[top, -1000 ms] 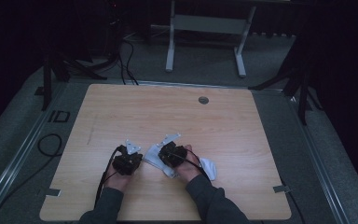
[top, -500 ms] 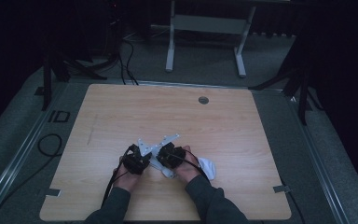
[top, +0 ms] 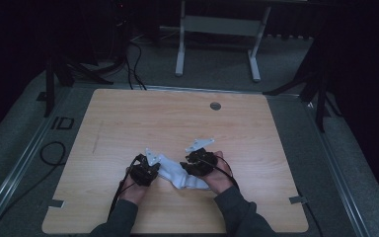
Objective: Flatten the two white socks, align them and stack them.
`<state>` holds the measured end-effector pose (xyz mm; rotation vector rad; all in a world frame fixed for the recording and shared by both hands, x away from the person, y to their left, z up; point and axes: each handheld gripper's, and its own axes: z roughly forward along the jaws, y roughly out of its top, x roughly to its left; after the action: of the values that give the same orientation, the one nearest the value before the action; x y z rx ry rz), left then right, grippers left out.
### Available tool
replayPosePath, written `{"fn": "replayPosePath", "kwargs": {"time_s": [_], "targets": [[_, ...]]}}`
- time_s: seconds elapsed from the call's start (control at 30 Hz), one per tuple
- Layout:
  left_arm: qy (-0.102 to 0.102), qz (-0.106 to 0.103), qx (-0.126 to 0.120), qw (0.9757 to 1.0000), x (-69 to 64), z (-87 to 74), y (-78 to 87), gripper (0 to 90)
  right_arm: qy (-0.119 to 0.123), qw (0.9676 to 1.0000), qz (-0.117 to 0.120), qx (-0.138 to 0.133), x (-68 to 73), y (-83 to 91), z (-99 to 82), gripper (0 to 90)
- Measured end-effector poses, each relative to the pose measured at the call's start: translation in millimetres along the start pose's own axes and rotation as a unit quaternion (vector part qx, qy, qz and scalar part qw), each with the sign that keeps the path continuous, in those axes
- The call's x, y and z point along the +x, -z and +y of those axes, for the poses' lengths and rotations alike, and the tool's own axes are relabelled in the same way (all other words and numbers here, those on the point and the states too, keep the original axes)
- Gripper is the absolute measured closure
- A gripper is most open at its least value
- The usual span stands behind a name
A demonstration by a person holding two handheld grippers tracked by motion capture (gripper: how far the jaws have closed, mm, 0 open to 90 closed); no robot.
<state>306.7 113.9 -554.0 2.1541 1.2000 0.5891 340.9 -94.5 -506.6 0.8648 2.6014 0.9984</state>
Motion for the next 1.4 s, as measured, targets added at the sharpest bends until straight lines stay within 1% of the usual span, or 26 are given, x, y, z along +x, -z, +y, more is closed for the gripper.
{"fn": "replayPosePath", "kwargs": {"time_s": [0.03, 0.2, 0.33, 0.4, 0.47, 0.5, 0.6, 0.67, 0.7, 0.83, 0.9, 1.0, 1.07, 1.1, 1.13, 1.17, 1.23, 1.3, 1.4], "targets": [[0.0, 0.0, 0.0, 1.0, 0.0, -0.1, 0.1, 90.0, -0.004, 1.0, -0.002, 0.001, -3.2, 4.5, -4.6, 65.4], [0.005, -0.001, -0.001, 1.0, 0.0, -1.5, 1.3, 90.0, -0.012, 0.9997, -0.017, 0.012, -13.3, 15.5, -21.3, 63.6], [0.006, -0.002, 0.0, 1.0, -0.2, -2.3, 2.5, 90.0, -0.034, 0.9988, -0.029, 0.02, -21.8, 23.5, -35.5, 62.1], [0.006, -0.001, 0.001, 1.0, -0.4, -2.6, 2.8, 90.0, -0.04, 0.9983, -0.036, 0.023, -24.7, 26.8, -41.4, 60.7], [0.002, -0.002, 0.004, 1.0, -0.1, -3.0, 3.7, 90.0, -0.047, 0.9979, -0.036, 0.025, -26.3, 28.8, -46.3, 58.3], [0.004, -0.001, 0.003, 1.0, -0.4, -3.3, 3.7, 90.0, -0.05, 0.9978, -0.035, 0.026, -26.8, 29.9, -49.7, 56.7], [0.003, -0.001, 0.004, 1.0, -0.2, -3.7, 4.2, 90.0, -0.051, 0.9977, -0.031, 0.033, -26.5, 31.1, -56.8, 54.4], [0.004, 0.0, 0.002, 1.0, -0.3, -3.8, 4.3, 90.0, -0.054, 0.9973, -0.035, 0.035, -26.5, 31.1, -61.5, 52.7], [0.006, -0.001, 0.001, 1.0, -0.5, -4.1, 4.3, 90.0, -0.062, 0.9968, -0.035, 0.036, -27.2, 30.9, -64.6, 51.9], [0.008, -0.002, 0.002, 1.0, -0.6, -4.6, 5.1, 90.0, -0.081, 0.9952, -0.037, 0.04, -30.3, 29.1, -70.9, 50.6], [0.009, -0.002, 0.002, 1.0, -0.8, -4.9, 5.3, 90.0, -0.084, 0.995, -0.035, 0.041, -30.6, 28.1, -72.7, 50.8], [0.006, -0.002, 0.005, 1.0, -0.4, -5.5, 6.3, 90.0, -0.088, 0.9948, -0.03, 0.042, -30.1, 26.5, -74.3, 53.9], [0.006, -0.002, 0.005, 1.0, -0.4, -5.8, 6.8, 90.0, -0.087, 0.9948, -0.028, 0.044, -29.9, 25.5, -75.1, 59.8], [0.008, -0.002, 0.004, 1.0, -0.6, -6.0, 6.8, 90.0, -0.086, 0.9949, -0.027, 0.044, -29.9, 25.3, -75.4, 65.0], [0.009, -0.002, 0.003, 1.0, -0.6, -6.3, 6.9, 90.0, -0.086, 0.9949, -0.027, 0.046, -29.9, 25.2, -75.7, 66.0], [0.009, -0.003, 0.003, 1.0, -0.5, -6.4, 7.1, 90.0, -0.086, 0.9949, -0.026, 0.047, -30.3, 25.0, -76.1, 70.6], [0.01, -0.004, 0.003, 0.9999, -0.2, -6.7, 7.2, 90.0, -0.085, 0.9951, -0.024, 0.044, -31.5, 25.4, -77.1, 73.2], [0.01, -0.003, 0.003, 0.9999, -0.2, -6.7, 7.2, 90.0, -0.09, 0.9948, -0.02, 0.041, -33.3, 25.9, -78.0, 77.2], [0.009, -0.003, 0.004, 0.9999, -0.2, -6.7, 7.4, 90.0, -0.096, 0.9945, -0.019, 0.037, -34.1, 27.3, -78.7, 85.0]]}}
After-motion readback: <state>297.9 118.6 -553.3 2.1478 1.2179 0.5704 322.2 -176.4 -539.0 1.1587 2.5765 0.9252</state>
